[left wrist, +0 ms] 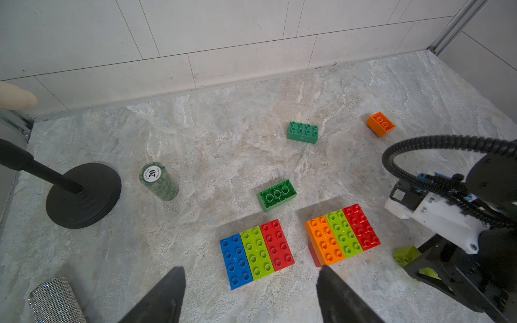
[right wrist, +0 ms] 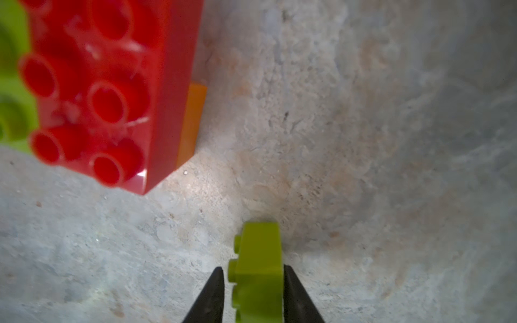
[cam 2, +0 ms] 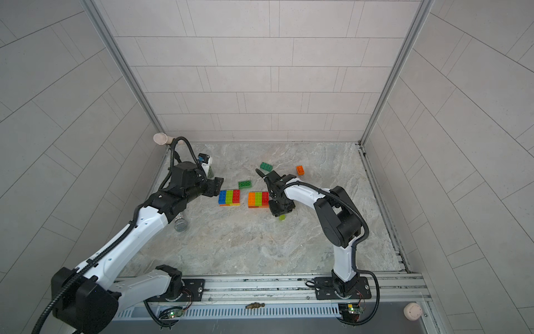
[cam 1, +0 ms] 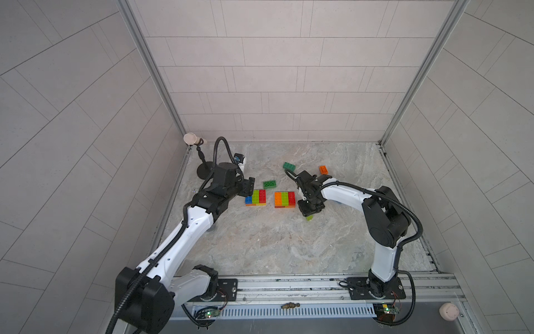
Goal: Assemble a rectangle with lego
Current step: Adjust the lego brick at the center of the board.
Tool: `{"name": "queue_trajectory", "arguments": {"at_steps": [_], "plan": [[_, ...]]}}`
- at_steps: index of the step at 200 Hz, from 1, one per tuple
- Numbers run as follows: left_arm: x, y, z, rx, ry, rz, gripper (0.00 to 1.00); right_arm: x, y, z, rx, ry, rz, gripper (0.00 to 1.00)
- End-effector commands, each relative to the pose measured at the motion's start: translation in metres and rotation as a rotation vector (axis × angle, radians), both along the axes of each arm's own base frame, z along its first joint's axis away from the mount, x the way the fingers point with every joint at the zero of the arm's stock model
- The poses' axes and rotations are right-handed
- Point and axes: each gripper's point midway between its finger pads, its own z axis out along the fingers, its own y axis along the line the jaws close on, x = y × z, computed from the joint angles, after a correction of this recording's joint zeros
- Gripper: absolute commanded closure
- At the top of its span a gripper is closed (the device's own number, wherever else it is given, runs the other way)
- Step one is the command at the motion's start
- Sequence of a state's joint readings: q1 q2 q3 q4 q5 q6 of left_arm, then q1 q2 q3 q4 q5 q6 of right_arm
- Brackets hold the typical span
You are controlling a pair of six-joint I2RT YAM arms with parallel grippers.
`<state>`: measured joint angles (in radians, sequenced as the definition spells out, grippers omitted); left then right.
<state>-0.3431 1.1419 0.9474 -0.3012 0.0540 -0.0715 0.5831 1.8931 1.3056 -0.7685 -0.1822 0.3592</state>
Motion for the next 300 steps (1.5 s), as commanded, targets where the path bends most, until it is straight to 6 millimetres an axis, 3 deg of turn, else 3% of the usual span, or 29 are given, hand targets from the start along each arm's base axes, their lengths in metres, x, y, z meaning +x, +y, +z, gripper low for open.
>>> {"name": "queue_trajectory", "arguments": {"at_steps": [1, 53, 98, 168, 177, 206, 219, 262, 273, 300], "plan": [[0.002, -0.002, 0.005, -0.017, -0.014, -0.004, 0.22, -0.008, 0.001, 0.003, 0.038, 0.035, 0.005, 0.76], [0.005, -0.008, 0.005, -0.048, -0.011, -0.019, 0.22, -0.027, 0.046, 0.019, 0.471, 0.175, -0.079, 0.8], [0.005, -0.014, 0.005, -0.076, -0.003, -0.036, 0.22, -0.024, 0.006, -0.012, 0.484, 0.197, -0.198, 0.73], [0.006, -0.026, 0.007, -0.112, 0.018, -0.085, 0.23, -0.031, -0.035, -0.018, 0.423, 0.179, -0.223, 0.56], [0.007, -0.027, 0.008, -0.113, 0.02, -0.088, 0.23, -0.03, -0.036, -0.014, 0.436, 0.168, -0.222, 0.56], [0.008, -0.032, 0.007, -0.129, 0.031, -0.098, 0.24, -0.029, -0.029, -0.003, 0.523, 0.179, -0.227, 0.73], [0.007, -0.037, 0.007, -0.14, 0.035, -0.108, 0.25, -0.028, -0.021, 0.0, 0.58, 0.196, -0.242, 0.76], [0.0, -0.053, -0.003, -0.116, 0.031, -0.146, 0.25, -0.03, 0.031, 0.004, 0.738, 0.266, -0.213, 0.71], [-0.001, -0.059, -0.004, -0.115, 0.032, -0.157, 0.25, -0.029, 0.025, -0.007, 0.699, 0.288, -0.248, 0.71], [-0.001, -0.068, -0.002, -0.113, 0.027, -0.177, 0.25, -0.027, -0.009, -0.025, 0.629, 0.292, -0.353, 0.64]]}}
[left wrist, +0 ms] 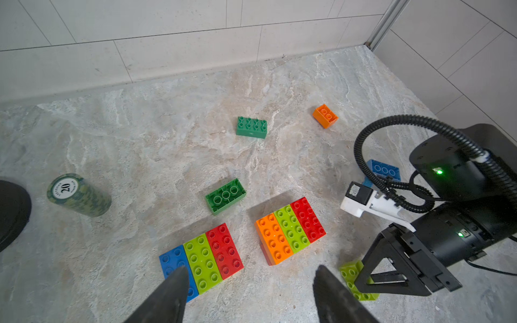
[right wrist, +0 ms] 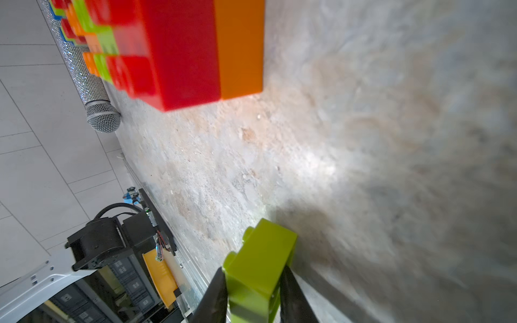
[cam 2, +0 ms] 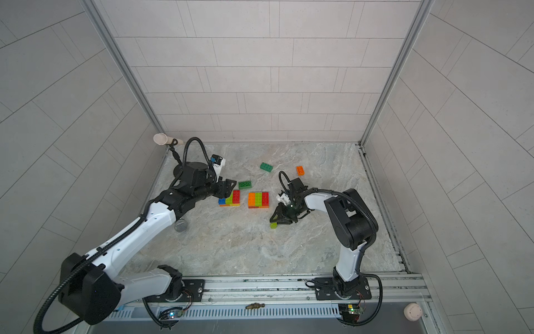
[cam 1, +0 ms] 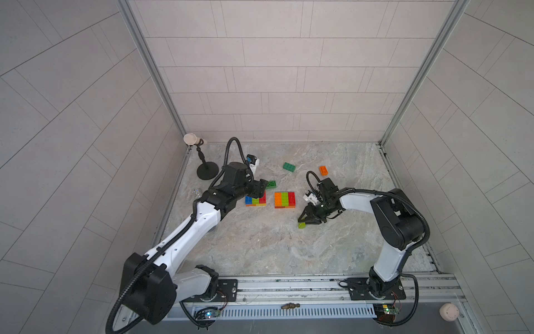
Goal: Assemble a rectangle with lego
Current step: Adjust the lego brick at the center of the board.
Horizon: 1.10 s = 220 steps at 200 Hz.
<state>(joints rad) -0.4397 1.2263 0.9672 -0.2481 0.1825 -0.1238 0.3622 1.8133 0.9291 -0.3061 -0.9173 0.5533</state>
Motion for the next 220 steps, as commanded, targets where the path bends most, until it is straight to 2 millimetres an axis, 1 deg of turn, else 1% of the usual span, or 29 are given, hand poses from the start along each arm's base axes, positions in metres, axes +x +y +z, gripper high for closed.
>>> {"name": "queue_trajectory", "arguments": {"at_steps": [1, 8, 20, 29, 34, 47, 74, 89, 105, 113, 124, 141, 160, 180, 199, 220], "plan": [[0.004, -0.007, 0.008, -0.013, -0.028, -0.002, 0.25, 0.002, -0.032, -0.023, -0.087, 0.06, -0.095, 0.64], [0.004, -0.008, 0.008, -0.013, -0.028, -0.005, 0.25, 0.0, -0.042, -0.026, -0.111, 0.066, -0.112, 0.61], [0.004, -0.011, 0.007, -0.012, -0.026, -0.011, 0.25, -0.005, -0.057, -0.029, -0.195, 0.051, -0.089, 0.58], [0.004, -0.012, 0.006, -0.01, -0.024, -0.011, 0.26, -0.01, -0.064, -0.028, -0.247, 0.04, -0.064, 0.54], [0.004, -0.013, 0.005, -0.008, -0.021, -0.014, 0.25, -0.011, -0.066, -0.026, -0.265, 0.032, -0.053, 0.52], [0.003, -0.016, 0.004, -0.005, -0.017, -0.02, 0.26, -0.012, -0.068, -0.02, -0.286, 0.013, -0.046, 0.5], [0.003, -0.023, 0.001, 0.019, -0.01, -0.034, 0.26, -0.008, -0.075, -0.005, -0.356, -0.046, -0.051, 0.49], [0.001, -0.027, -0.002, 0.049, -0.01, -0.032, 0.26, -0.007, -0.079, 0.009, -0.463, -0.108, -0.019, 0.46], [-0.004, -0.032, -0.013, 0.084, -0.004, -0.035, 0.26, -0.005, -0.084, 0.021, -0.606, -0.168, -0.017, 0.42], [-0.008, -0.035, -0.02, 0.109, -0.007, -0.038, 0.26, -0.004, -0.081, 0.024, -0.658, -0.19, -0.015, 0.41], [-0.015, -0.039, -0.029, 0.129, -0.021, -0.051, 0.25, -0.005, -0.073, 0.027, -0.696, -0.211, -0.005, 0.4], [-0.025, -0.044, -0.038, 0.107, -0.049, -0.065, 0.25, -0.004, -0.059, 0.026, -0.733, -0.231, 0.023, 0.4], [-0.031, -0.043, -0.043, 0.042, -0.087, -0.059, 0.24, -0.002, -0.06, 0.02, -0.775, -0.219, 0.024, 0.43], [-0.037, -0.042, -0.044, 0.015, -0.097, -0.067, 0.24, 0.0, -0.063, 0.02, -0.802, -0.224, 0.035, 0.45], [-0.041, -0.044, -0.049, 0.006, -0.081, -0.086, 0.24, 0.001, -0.061, 0.016, -0.8, -0.217, 0.057, 0.47], [-0.044, -0.047, -0.054, -0.015, -0.071, -0.097, 0.25, 0.002, -0.056, 0.007, -0.789, -0.209, 0.086, 0.53]]}}
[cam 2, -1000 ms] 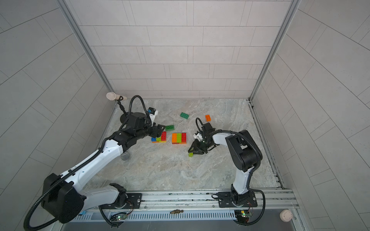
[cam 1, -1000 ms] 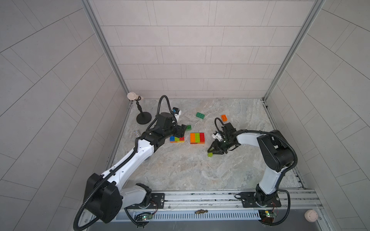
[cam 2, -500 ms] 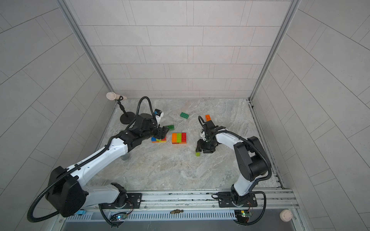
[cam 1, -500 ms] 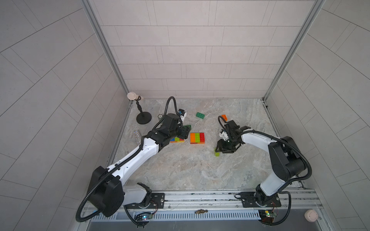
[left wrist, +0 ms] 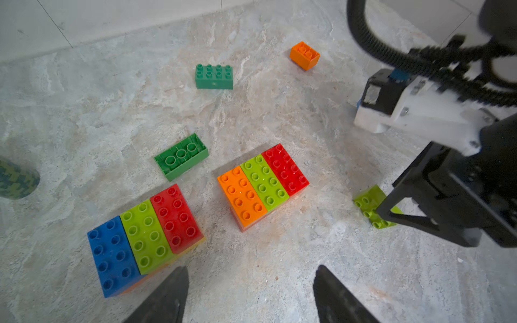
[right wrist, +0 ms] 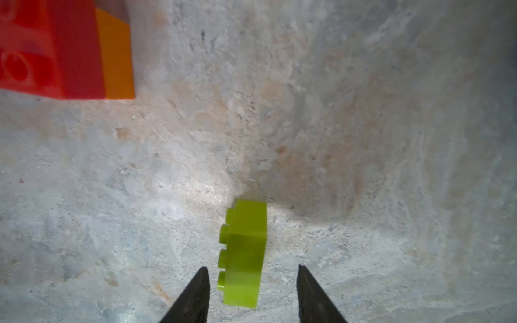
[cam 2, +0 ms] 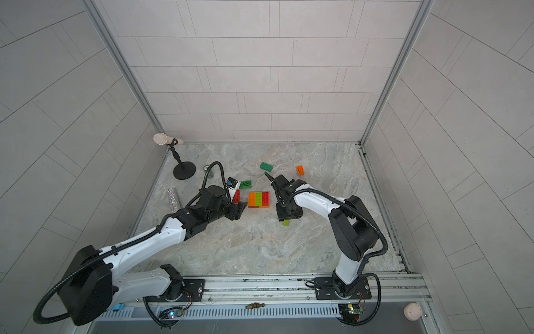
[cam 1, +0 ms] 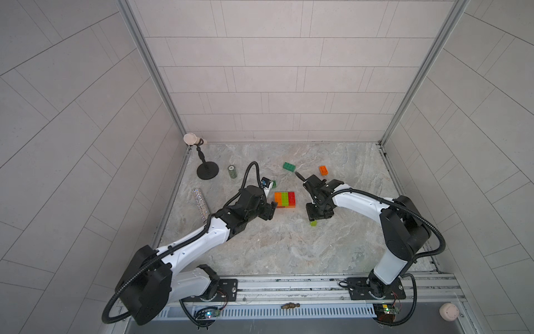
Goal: Assemble a rectangle with lego
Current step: Adjust the lego brick at the center of the board.
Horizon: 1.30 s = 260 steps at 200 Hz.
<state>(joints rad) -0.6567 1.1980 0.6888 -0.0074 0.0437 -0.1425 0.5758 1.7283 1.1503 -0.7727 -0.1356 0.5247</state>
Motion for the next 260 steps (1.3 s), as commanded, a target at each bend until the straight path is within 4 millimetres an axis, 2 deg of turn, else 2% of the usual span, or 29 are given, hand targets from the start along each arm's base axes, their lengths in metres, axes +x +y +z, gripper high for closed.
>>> {"name": "queue_trajectory", "arguments": {"at_steps": [1, 21, 37, 54, 65, 95, 125, 145, 184, 260], "plan": [[0.002, -0.007, 0.013, -0.078, -0.044, -0.009, 0.25, 0.001, -0.003, -0.007, -0.04, 0.019, 0.014, 0.54], [-0.001, -0.01, 0.009, -0.09, -0.042, -0.032, 0.25, 0.005, -0.002, -0.012, -0.01, 0.027, 0.012, 0.6], [-0.006, -0.014, 0.004, -0.093, -0.058, -0.08, 0.25, 0.01, 0.002, -0.009, 0.06, 0.024, 0.001, 0.68], [-0.012, -0.02, -0.001, -0.088, -0.085, -0.146, 0.24, 0.013, 0.01, 0.003, 0.18, 0.027, -0.006, 0.76], [-0.017, -0.031, 0.0, -0.097, -0.109, -0.225, 0.22, 0.017, 0.014, 0.016, 0.279, 0.021, -0.011, 0.78], [-0.041, -0.08, -0.012, 0.054, -0.266, -0.497, 0.17, 0.019, 0.024, 0.056, 0.522, 0.046, 0.008, 0.79], [-0.036, -0.109, -0.024, 0.064, -0.302, -0.597, 0.17, 0.013, 0.025, 0.079, 0.607, 0.071, 0.047, 0.79], [-0.029, -0.125, -0.022, 0.06, -0.325, -0.633, 0.17, 0.01, 0.028, 0.089, 0.646, 0.076, 0.058, 0.79], [-0.021, -0.141, -0.022, 0.044, -0.342, -0.658, 0.17, 0.003, 0.034, 0.096, 0.692, 0.095, 0.092, 0.79], [-0.028, -0.158, -0.027, 0.013, -0.278, -0.752, 0.26, -0.006, 0.043, 0.1, 0.712, 0.105, 0.15, 0.8]]}}
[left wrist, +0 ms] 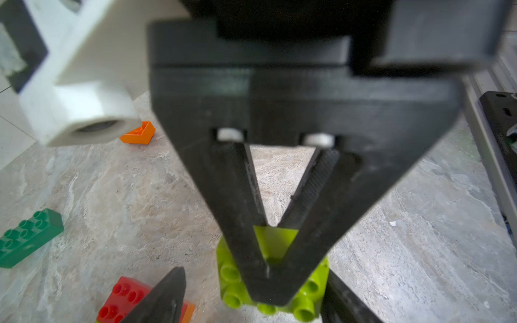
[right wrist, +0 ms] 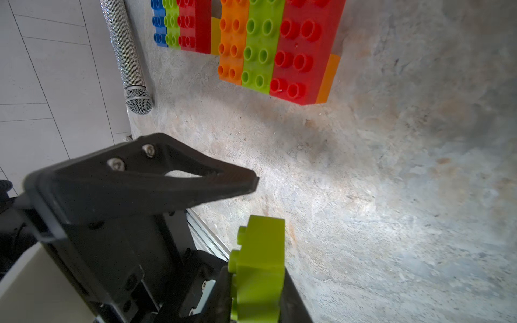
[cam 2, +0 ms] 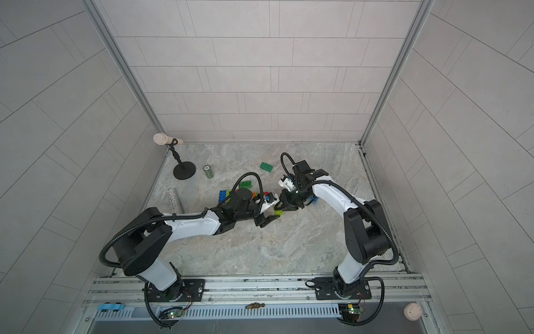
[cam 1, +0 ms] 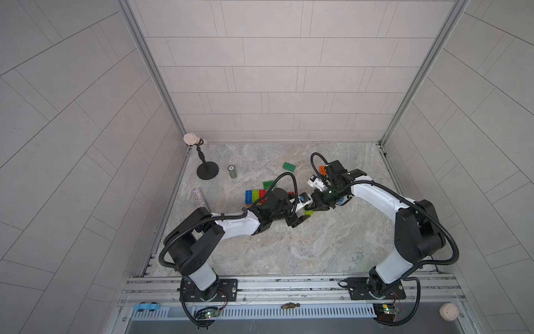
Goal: Assemble a rectangle with lego
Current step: Adjust the lego brick at the center of the board.
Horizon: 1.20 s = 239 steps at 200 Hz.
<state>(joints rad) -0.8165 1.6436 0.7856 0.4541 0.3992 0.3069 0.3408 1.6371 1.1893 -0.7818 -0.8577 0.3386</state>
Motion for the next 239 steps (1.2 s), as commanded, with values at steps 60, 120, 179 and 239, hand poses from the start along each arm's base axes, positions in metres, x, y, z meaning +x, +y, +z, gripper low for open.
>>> {"name": "queue_trajectory", "arguments": {"at_steps": [60, 120, 179, 239], "plan": [[-0.006, -0.011, 0.005, -0.001, 0.034, -0.081, 0.57, -0.004, 0.004, 0.02, 0.037, -0.058, 0.037, 0.73], [-0.003, -0.001, -0.021, 0.095, 0.126, -0.012, 0.66, 0.011, -0.047, 0.033, 0.028, -0.091, -0.148, 0.5], [-0.012, -0.017, -0.074, 0.413, 0.301, 0.021, 0.63, 0.053, -0.167, 0.026, -0.397, -0.196, -0.589, 0.49], [0.002, -0.01, -0.106, 0.749, 0.443, 0.107, 0.59, 0.081, -0.155, 0.035, -0.494, -0.284, -0.57, 0.5]]}}
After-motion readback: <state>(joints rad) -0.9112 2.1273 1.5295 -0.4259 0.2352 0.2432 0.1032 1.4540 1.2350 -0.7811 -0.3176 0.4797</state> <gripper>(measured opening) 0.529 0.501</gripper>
